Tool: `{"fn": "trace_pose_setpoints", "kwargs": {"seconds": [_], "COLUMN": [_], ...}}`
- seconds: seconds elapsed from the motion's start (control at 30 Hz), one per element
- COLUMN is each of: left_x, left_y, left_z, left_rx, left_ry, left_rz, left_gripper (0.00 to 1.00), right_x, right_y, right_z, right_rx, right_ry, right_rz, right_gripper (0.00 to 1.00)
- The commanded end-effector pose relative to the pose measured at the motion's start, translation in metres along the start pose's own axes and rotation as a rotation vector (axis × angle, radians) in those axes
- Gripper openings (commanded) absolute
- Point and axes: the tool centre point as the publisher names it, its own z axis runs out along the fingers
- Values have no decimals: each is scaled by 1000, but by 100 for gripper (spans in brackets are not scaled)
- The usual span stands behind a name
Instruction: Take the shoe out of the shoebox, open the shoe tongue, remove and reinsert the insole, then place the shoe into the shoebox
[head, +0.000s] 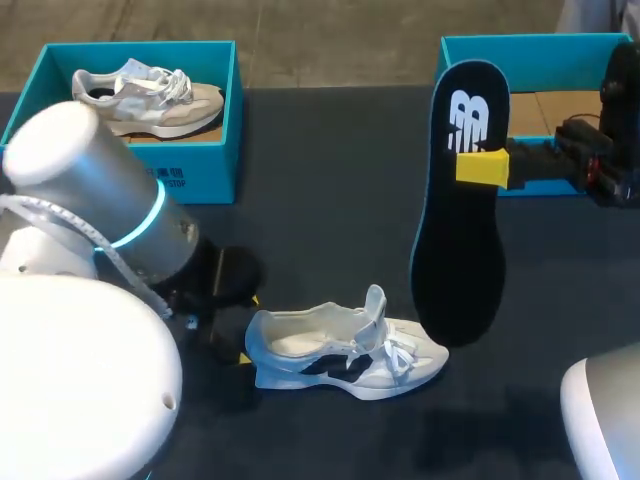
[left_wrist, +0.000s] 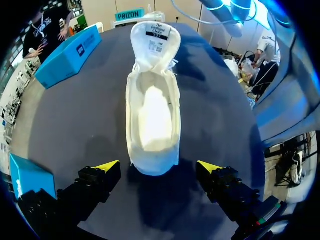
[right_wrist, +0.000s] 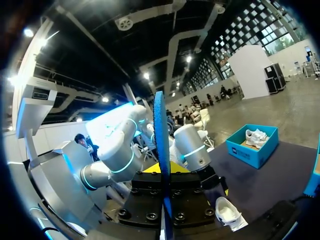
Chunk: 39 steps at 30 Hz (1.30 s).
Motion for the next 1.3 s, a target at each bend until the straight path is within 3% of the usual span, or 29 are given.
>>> {"fn": "trace_pose_setpoints", "kwargs": {"seconds": [0.03, 0.5, 0.87, 1.3], "left_x": [-5, -5, -8, -41], "left_y": [-6, -11, -19, -47], "left_z": [9, 18, 11, -2], "left_rx": [-357, -392, -390, -354], "left_ry": [-11, -3, -26, -84], "left_rz": [-10, 12, 2, 9], "left_gripper": [100, 100, 100, 100], "right_x": [10, 10, 10, 10], "right_y": [-2, -2, -2, -2], "right_z": [9, 9, 9, 9], "right_rx": [-12, -12, -12, -12], "right_ry": [-142, -142, -142, -142], "right_rz": [-1, -1, -1, -1], "right_gripper": [0, 0, 0, 0]}}
